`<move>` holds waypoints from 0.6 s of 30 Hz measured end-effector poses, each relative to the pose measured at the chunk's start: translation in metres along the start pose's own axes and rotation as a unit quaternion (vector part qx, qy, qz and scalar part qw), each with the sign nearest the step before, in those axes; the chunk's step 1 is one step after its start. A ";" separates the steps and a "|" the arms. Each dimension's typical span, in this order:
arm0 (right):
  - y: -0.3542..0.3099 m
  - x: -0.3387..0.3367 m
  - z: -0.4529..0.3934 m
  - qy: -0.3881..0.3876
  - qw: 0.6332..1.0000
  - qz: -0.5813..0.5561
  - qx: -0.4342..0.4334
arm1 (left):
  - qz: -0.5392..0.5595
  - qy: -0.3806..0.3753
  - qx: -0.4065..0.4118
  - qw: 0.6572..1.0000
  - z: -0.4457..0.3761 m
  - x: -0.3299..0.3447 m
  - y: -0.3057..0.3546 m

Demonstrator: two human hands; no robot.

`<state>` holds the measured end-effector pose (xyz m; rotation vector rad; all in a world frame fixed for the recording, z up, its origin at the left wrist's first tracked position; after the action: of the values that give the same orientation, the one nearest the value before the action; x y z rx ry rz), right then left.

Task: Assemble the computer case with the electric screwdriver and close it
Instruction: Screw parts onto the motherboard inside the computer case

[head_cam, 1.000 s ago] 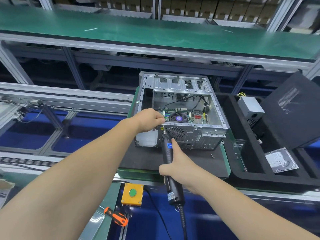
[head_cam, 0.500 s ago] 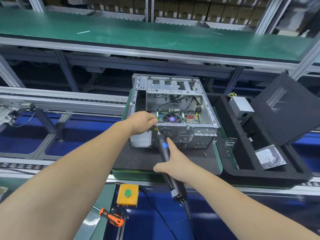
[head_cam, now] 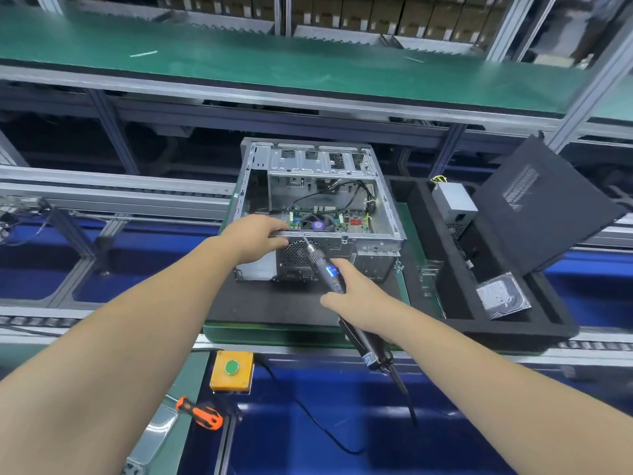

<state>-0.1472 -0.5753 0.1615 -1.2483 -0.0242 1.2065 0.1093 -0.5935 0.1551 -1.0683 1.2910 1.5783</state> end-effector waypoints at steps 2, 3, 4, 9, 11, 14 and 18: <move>0.009 -0.008 -0.001 -0.006 1.000 -0.004 -0.003 | -0.014 0.018 -0.017 1.000 0.005 0.001 0.004; 0.016 -0.014 -0.001 -0.010 1.000 -0.003 -0.006 | -0.036 0.042 -0.022 0.998 0.009 0.001 0.010; 0.024 -0.021 -0.001 -0.012 1.000 -0.002 -0.007 | -0.062 0.086 -0.022 0.994 0.014 0.000 0.020; 0.093 -0.067 0.002 -0.036 0.998 0.021 0.042 | -0.008 0.266 0.040 0.963 0.045 0.048 0.123; 0.131 -0.083 0.004 -0.050 0.997 0.015 0.060 | 0.069 0.169 -0.034 0.983 0.039 0.091 0.159; 0.187 -0.101 0.006 -0.063 0.995 0.023 0.076 | 0.145 0.071 -0.182 0.970 0.019 0.144 0.188; 0.244 -0.116 0.000 -0.082 0.993 0.025 0.076 | 0.159 0.062 -0.268 0.948 -0.007 0.177 0.213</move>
<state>-0.3630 -0.6962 0.0516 -1.0217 -0.0213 1.3269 -0.1454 -0.6171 0.0499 -1.3522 1.1855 2.2205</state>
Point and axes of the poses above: each hand's wrist, its own z-axis away from the middle knuckle, its own x-axis out of the palm, y = z × x, the point moved 4 cm from there along -z, towards the middle knuckle, and after that the axes turned 2 degrees about -y, right-handed, at the moved point
